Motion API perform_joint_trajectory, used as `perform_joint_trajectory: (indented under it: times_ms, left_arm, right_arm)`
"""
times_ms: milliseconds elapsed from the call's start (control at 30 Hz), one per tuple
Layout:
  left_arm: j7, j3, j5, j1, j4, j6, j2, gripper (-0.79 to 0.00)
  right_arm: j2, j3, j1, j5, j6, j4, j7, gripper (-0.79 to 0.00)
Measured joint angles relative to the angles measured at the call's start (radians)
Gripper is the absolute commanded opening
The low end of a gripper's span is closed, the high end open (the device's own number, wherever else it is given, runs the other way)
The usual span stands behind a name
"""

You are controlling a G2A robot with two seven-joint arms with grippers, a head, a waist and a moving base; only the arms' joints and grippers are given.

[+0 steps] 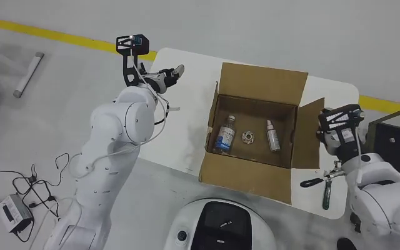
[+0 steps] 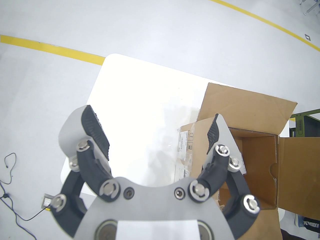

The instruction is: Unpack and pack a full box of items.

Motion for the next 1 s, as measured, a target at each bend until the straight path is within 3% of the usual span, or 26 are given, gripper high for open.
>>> perform_joint_trajectory:
  times_ms: [333, 467, 733, 1000]
  left_arm:
    - [0.000, 0.000, 0.000, 0.000, 0.000, 0.000, 0.000, 0.000]
    - [0.000, 0.000, 0.000, 0.000, 0.000, 0.000, 0.000, 0.000]
    - [0.000, 0.000, 0.000, 0.000, 0.000, 0.000, 0.000, 0.000]
    - [0.000, 0.000, 0.000, 0.000, 0.000, 0.000, 0.000, 0.000]
  right_arm:
    - [-0.006, 0.265, -0.245, 0.075, 0.035, -0.003, 0.090, -0.785]
    - [-0.009, 0.329, -0.330, 0.153, 0.008, 0.075, 0.176, -0.785]
    - [-0.009, 0.307, -0.331, 0.251, -0.001, 0.264, 0.270, -0.785]
    - [-0.008, 0.303, -0.327, 0.243, -0.001, 0.271, 0.275, -0.785]
